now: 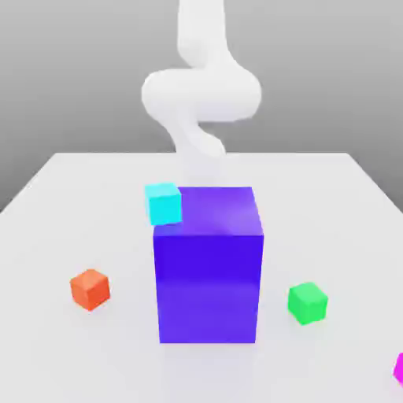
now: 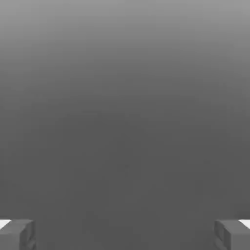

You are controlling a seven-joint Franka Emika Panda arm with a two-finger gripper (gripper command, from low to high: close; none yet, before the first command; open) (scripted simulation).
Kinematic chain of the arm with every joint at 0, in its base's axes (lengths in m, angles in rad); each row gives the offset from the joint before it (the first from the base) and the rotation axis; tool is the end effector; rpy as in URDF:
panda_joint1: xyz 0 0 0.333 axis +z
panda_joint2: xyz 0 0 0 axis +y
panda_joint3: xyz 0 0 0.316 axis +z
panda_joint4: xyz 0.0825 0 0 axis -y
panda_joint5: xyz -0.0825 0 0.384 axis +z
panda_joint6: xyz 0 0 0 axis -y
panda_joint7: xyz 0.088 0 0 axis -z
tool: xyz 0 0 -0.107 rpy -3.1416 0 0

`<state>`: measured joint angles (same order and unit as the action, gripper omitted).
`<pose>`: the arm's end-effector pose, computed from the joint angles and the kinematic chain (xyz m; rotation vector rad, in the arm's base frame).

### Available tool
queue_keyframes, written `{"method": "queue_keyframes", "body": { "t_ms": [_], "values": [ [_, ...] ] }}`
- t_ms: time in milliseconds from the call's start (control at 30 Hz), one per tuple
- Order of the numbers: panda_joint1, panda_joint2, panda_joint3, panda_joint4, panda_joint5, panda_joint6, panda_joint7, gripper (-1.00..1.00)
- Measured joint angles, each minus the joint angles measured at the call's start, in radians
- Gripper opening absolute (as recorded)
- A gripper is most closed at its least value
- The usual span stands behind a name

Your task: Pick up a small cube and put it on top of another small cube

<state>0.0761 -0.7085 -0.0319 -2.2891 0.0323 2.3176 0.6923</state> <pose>0.3788 0.0130 0.6851 -2.5289 0.8679 -0.9356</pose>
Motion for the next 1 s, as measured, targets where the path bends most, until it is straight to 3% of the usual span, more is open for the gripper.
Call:
{"method": "queue_keyframes", "body": {
  "t_ms": [300,600,800,1000],
  "values": [
    [0.222,0.336,-0.065,0.041,0.140,0.061,-0.407,0.00],
    [0.365,0.660,-0.029,0.079,0.222,0.126,-0.768,0.00],
    [0.434,0.864,0.010,0.100,0.185,0.184,-0.946,0.00],
    [0.496,1.053,0.043,0.118,0.054,0.248,-1.060,0.00]
  ]
}}
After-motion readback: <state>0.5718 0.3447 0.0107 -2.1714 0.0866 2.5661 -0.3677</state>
